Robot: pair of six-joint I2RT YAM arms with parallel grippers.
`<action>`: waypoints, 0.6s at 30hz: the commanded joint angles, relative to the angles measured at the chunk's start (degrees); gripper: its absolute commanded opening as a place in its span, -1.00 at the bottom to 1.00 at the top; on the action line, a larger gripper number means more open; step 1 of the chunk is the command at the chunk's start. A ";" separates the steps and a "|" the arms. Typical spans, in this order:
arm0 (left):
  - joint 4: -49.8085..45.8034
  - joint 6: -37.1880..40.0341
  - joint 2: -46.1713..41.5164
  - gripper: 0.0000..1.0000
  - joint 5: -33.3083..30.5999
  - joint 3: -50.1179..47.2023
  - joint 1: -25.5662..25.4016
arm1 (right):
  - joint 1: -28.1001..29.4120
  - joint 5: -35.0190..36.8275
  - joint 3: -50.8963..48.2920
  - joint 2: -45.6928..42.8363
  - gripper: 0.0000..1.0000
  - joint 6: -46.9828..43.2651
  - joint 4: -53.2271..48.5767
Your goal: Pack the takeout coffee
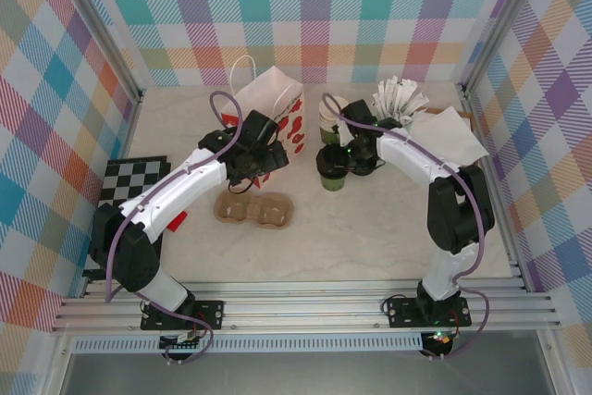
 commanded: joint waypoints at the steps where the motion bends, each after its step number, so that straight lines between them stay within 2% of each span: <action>1: -1.64 0.04 1.26 1.00 1.35 0.05 0.71 | -1.34 3.77 4.25 3.72 0.46 4.19 2.26; 5: -2.21 0.07 0.85 1.00 0.85 0.09 0.71 | -1.63 6.89 8.72 6.96 0.46 5.57 1.40; 9: -2.48 0.24 0.41 1.00 0.15 -0.33 0.71 | -2.14 7.98 9.08 7.52 0.46 6.05 1.44; 18: -2.22 0.55 1.10 1.00 0.80 0.03 0.79 | -5.01 10.10 1.99 2.50 0.46 9.19 0.95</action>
